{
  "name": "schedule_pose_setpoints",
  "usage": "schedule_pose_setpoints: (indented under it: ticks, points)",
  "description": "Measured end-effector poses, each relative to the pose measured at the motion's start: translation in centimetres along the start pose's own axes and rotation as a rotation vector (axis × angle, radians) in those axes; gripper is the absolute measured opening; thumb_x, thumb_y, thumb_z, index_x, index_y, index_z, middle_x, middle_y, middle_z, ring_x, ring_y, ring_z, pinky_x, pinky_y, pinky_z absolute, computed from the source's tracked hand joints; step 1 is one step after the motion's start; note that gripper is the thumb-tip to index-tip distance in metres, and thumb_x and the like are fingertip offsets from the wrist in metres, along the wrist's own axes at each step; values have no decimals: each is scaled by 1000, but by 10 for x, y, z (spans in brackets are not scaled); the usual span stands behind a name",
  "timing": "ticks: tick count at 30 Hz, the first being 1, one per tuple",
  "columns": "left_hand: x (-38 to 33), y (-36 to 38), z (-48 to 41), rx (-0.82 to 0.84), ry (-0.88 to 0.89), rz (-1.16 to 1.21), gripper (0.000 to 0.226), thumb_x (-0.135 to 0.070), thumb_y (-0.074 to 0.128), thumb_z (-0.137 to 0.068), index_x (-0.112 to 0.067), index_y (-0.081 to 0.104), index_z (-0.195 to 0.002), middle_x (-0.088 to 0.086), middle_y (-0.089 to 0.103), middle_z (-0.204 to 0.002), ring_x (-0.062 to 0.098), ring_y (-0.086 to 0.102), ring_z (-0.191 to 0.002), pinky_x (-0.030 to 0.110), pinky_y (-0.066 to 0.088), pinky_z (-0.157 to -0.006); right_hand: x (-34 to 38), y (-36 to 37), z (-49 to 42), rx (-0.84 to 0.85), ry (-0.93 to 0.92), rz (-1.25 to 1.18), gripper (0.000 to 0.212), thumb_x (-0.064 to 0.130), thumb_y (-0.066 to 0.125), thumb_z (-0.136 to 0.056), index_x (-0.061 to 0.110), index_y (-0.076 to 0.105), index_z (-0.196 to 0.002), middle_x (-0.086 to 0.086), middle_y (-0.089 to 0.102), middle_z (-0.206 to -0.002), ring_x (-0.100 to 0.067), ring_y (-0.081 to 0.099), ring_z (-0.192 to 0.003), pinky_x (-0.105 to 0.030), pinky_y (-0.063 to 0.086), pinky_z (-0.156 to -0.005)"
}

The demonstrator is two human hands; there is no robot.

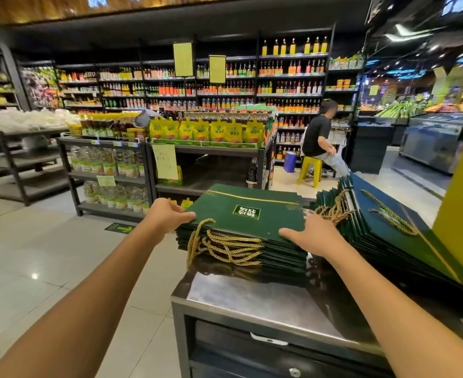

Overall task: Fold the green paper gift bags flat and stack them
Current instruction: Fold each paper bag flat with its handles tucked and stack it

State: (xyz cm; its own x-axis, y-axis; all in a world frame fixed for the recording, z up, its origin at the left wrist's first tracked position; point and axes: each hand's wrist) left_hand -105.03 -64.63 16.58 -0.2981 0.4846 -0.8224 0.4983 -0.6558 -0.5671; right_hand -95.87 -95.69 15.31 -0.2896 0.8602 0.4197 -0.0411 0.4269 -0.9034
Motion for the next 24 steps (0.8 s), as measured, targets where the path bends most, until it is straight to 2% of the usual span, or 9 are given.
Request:
schedule_pose_setpoints:
  ticks: [2, 5, 9, 11, 13, 15, 18, 21, 24]
  points:
    - [0, -1, 1, 3, -16, 29, 36, -26, 83, -84, -2, 71, -108, 14, 69, -114, 28, 62, -108, 41, 52, -87, 0, 0, 4, -16, 27, -36, 57, 64, 62, -89, 11, 49, -73, -6, 50, -68, -20, 46, -58, -30, 32, -51]
    - [-3, -2, 7, 27, -17, 80, 23, -19, 80, -86, -3, 68, -97, 13, 68, -105, 23, 61, -96, 36, 47, -78, 2, 0, 10, -27, 52, -73, 57, 62, 64, -89, 8, 52, -75, -6, 53, -70, -20, 49, -60, -32, 34, -51]
    - [-6, -7, 21, 20, 14, 139, 12, -14, 74, -91, -7, 65, -93, 11, 68, -98, 17, 59, -86, 28, 42, -67, 4, -6, 18, -71, 56, -242, 59, 60, 71, -84, 5, 69, -102, -14, 68, -85, -23, 58, -69, -36, 42, -58]
    - [-9, -12, 31, 16, 36, 168, 14, -14, 74, -91, -6, 65, -99, 12, 69, -99, 20, 62, -91, 27, 43, -69, 5, -12, 25, -117, 44, -310, 60, 56, 74, -83, 1, 69, -107, -16, 69, -89, -28, 63, -75, -41, 50, -63]
    - [-10, -17, 42, 15, 64, 199, 11, -14, 73, -92, -9, 64, -96, 9, 67, -94, 18, 61, -87, 26, 42, -66, 9, -17, 36, -182, 50, -355, 73, 54, 75, -83, -8, 63, -118, -26, 69, -95, -36, 68, -86, -50, 56, -80]
    - [-11, -24, 56, 13, 100, 239, 11, -15, 71, -94, -8, 64, -99, 5, 65, -88, 14, 57, -78, 24, 39, -60, 10, -22, 47, -216, 34, -388, 83, 56, 75, -81, -12, 56, -124, -29, 67, -89, -32, 67, -78, -55, 55, -86]
    - [-8, -31, 73, -1, 137, 282, 22, -18, 71, -94, -7, 63, -112, 5, 66, -91, 13, 58, -80, 25, 41, -63, 9, -30, 68, -219, -10, -452, 59, 44, 73, -89, -7, 62, -118, -10, 69, -92, -25, 67, -87, -44, 55, -88]
    - [-3, -35, 93, 25, 154, 344, 23, -21, 70, -95, -6, 65, -112, 4, 65, -86, 15, 56, -77, 27, 42, -67, 7, -38, 95, -205, -69, -549, 17, 34, 71, -93, 26, 60, -104, 19, 57, -82, -10, 64, -85, -27, 52, -79]
    - [10, -35, 112, 60, 180, 404, 24, -23, 70, -95, -8, 67, -113, 4, 65, -83, 16, 55, -76, 30, 44, -70, -8, -29, 109, -178, -109, -598, 26, 37, 72, -91, 26, 66, -114, 18, 65, -101, -8, 63, -108, -32, 52, -95]
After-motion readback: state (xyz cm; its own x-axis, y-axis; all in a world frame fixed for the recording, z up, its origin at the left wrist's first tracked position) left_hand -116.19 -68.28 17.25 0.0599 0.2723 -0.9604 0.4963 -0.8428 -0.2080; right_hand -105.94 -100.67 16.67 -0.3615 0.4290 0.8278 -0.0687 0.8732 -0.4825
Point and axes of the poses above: each hand's wrist, its own z-axis away from the middle knuckle, its own y-axis out of the palm, x = y × z
